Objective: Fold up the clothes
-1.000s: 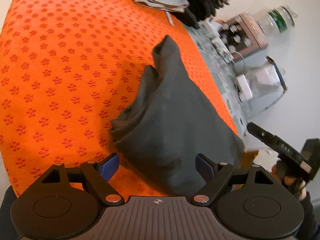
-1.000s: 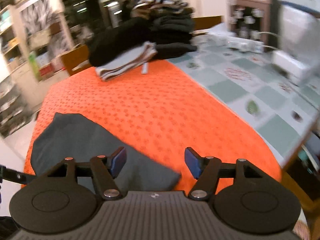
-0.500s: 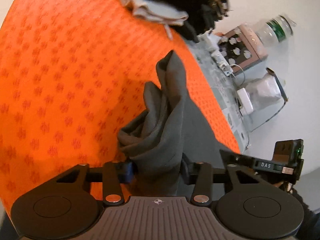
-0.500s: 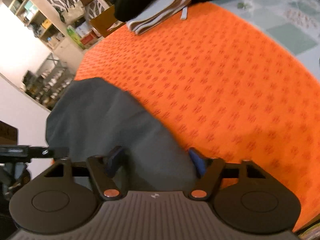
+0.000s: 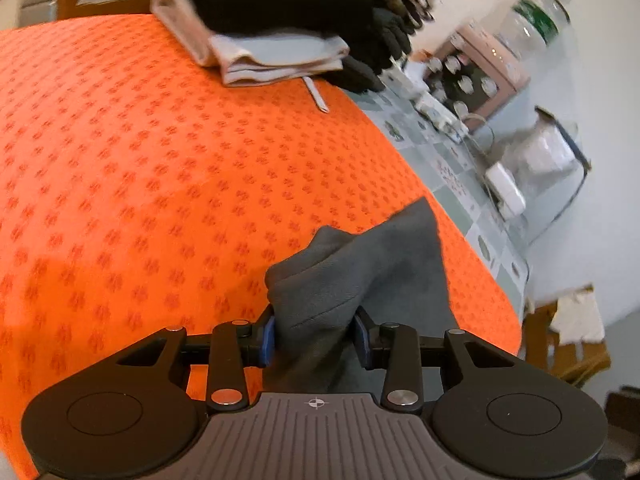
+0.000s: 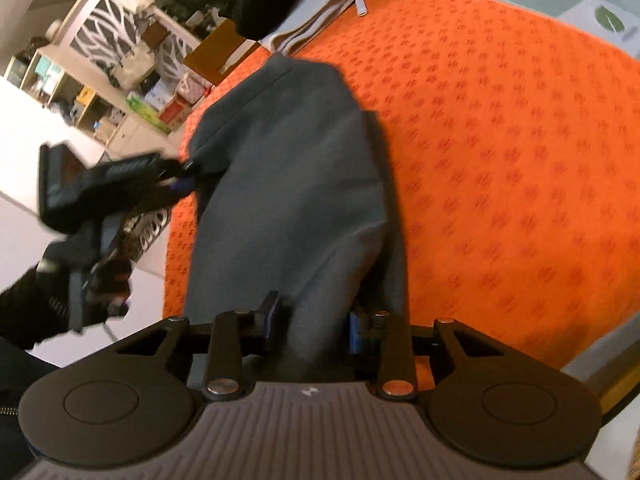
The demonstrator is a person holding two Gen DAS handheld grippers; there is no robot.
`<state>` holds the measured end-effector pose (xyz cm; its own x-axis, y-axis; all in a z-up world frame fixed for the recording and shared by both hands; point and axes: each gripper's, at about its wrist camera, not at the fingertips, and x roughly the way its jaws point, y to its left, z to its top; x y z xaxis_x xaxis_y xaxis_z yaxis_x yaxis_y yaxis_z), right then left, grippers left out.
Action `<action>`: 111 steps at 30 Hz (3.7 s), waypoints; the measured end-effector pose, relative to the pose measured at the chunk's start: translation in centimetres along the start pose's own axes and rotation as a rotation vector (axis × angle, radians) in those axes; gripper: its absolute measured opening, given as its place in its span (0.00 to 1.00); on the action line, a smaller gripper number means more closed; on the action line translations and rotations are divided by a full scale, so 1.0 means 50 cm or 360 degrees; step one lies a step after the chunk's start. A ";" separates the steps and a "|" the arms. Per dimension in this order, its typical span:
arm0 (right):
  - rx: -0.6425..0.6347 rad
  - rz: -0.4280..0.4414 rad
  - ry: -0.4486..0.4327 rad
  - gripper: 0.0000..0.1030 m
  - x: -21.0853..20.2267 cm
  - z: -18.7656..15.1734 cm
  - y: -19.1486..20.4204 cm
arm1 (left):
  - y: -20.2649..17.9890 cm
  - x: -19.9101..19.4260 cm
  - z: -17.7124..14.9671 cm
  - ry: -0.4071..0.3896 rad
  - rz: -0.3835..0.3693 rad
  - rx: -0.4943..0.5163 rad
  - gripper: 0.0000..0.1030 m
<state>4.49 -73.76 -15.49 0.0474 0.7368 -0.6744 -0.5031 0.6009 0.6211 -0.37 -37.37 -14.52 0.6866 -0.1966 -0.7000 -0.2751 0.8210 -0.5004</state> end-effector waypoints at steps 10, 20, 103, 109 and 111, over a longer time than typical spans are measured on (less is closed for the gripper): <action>0.0076 -0.0141 -0.0224 0.52 -0.006 -0.080 0.072 | 0.016 0.050 0.042 0.0093 -0.0075 0.0027 0.53; 0.0350 -0.0224 -0.0460 0.76 0.010 -0.134 0.055 | 0.014 0.067 0.045 0.0219 -0.0088 0.0070 0.65; 0.0349 -0.0439 -0.1050 0.12 0.215 0.673 0.533 | 0.256 -0.104 0.880 -0.0185 -0.0744 0.0452 0.38; 0.0259 -0.0443 -0.0912 0.12 0.259 0.889 0.517 | 0.286 -0.035 0.991 -0.0157 -0.0703 0.0333 0.38; 0.0241 -0.0436 -0.0859 0.12 0.272 0.949 0.499 | 0.293 -0.005 1.019 -0.0132 -0.0694 0.0287 0.38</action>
<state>33.55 -34.03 9.78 0.6066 0.5784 -0.5454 -0.2845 0.7986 0.5304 29.71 2.03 4.29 0.7655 -0.5059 -0.3976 0.1668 0.7528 -0.6367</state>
